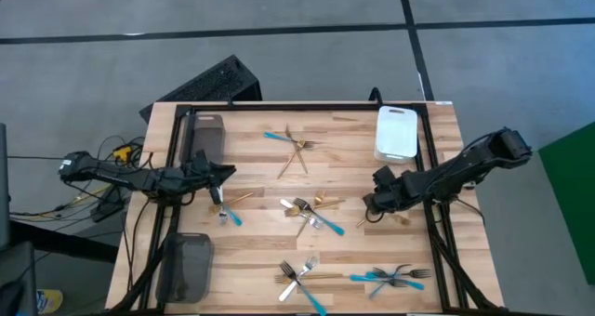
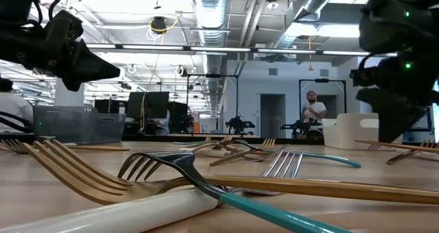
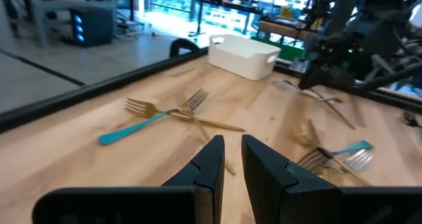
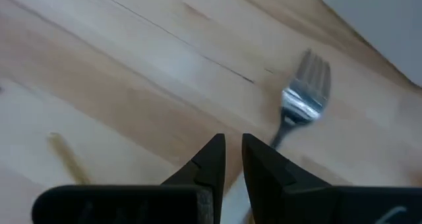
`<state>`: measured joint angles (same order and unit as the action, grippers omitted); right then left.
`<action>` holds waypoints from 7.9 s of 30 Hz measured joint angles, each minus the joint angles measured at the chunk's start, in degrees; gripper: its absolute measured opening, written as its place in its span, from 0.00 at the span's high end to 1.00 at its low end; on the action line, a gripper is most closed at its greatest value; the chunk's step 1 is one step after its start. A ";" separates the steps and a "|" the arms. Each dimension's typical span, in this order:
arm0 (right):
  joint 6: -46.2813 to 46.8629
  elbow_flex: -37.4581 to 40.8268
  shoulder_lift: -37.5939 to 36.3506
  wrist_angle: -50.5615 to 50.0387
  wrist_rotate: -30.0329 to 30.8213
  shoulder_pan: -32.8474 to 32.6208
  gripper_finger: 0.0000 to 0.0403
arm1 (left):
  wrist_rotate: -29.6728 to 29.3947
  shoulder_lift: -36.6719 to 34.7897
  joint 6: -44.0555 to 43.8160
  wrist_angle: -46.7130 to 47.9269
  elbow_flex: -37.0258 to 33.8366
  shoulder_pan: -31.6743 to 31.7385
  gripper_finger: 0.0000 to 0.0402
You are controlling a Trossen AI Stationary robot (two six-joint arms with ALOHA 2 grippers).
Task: Sort silverware by color (type)
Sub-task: Put the white fork into the white bin, then put the blue fork into the top black bin
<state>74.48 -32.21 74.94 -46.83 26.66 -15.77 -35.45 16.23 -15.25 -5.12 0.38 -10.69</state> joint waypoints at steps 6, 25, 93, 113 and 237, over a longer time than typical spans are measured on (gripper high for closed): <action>0.63 -0.04 0.80 -3.05 -1.39 0.04 0.81 | -5.07 0.02 2.68 0.08 0.00 -1.38 0.89; -5.19 -1.95 1.13 -4.15 -10.13 -0.45 0.81 | 8.39 0.15 3.50 0.00 0.00 -1.32 0.89; -43.53 -19.36 -11.33 -0.26 -8.19 34.22 0.87 | -17.30 6.29 -8.46 1.21 0.00 -1.29 0.70; -56.09 -19.67 -3.70 -2.62 -3.09 59.17 0.65 | -13.68 11.73 -12.84 0.80 0.04 -1.29 0.70; -34.60 -19.69 23.75 33.48 -4.40 -4.49 0.51 | 5.08 48.78 -5.57 -17.77 13.70 -4.33 0.70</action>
<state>39.87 -51.90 98.70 -13.35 22.26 -20.26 -30.37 65.01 -20.82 -22.89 14.09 -15.03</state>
